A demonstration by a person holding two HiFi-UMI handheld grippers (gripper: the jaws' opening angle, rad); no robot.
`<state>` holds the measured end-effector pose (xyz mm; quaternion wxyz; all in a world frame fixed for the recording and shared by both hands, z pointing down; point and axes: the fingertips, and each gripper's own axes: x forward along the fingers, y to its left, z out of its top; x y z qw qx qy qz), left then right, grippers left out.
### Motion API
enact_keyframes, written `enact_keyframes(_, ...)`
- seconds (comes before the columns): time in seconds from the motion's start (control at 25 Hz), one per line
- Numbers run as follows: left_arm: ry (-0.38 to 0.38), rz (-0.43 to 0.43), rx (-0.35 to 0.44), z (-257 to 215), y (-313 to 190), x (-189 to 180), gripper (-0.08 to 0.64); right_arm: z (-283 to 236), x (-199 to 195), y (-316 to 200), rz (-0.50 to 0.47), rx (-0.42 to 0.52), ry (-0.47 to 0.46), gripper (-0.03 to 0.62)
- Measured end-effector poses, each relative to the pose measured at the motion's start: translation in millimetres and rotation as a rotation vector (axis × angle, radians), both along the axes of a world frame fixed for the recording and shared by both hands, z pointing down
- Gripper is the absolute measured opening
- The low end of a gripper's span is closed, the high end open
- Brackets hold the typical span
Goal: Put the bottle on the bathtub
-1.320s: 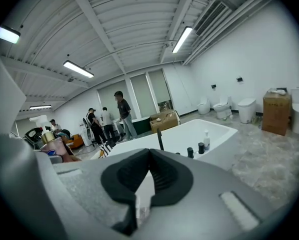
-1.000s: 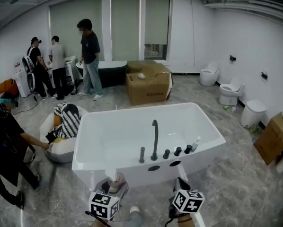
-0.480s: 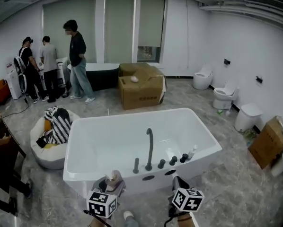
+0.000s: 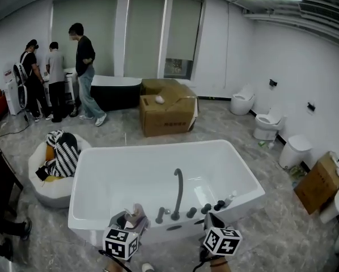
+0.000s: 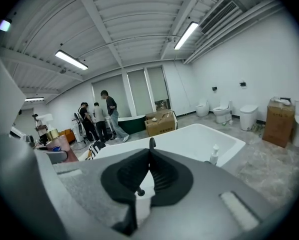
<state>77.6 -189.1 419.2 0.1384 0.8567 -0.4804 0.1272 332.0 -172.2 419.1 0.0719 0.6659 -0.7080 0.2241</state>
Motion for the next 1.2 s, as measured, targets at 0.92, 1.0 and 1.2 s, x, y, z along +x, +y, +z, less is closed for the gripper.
enact_keyframes(0.92,0.009,-0.045,-0.071,34,-149,-27,0.227,20,0,-146,-0.003,-0.077,0.062,0.003)
enact_keyframes(1.0,0.011,-0.057,-0.074,36,-156,-27,0.227,23,5,-153,-0.009,-0.089,0.067,0.003)
enact_keyframes(1.2,-0.003,-0.106,-0.093,41,-164,-21,0.227,33,14,-177,-0.052,-0.103,0.054,0.003)
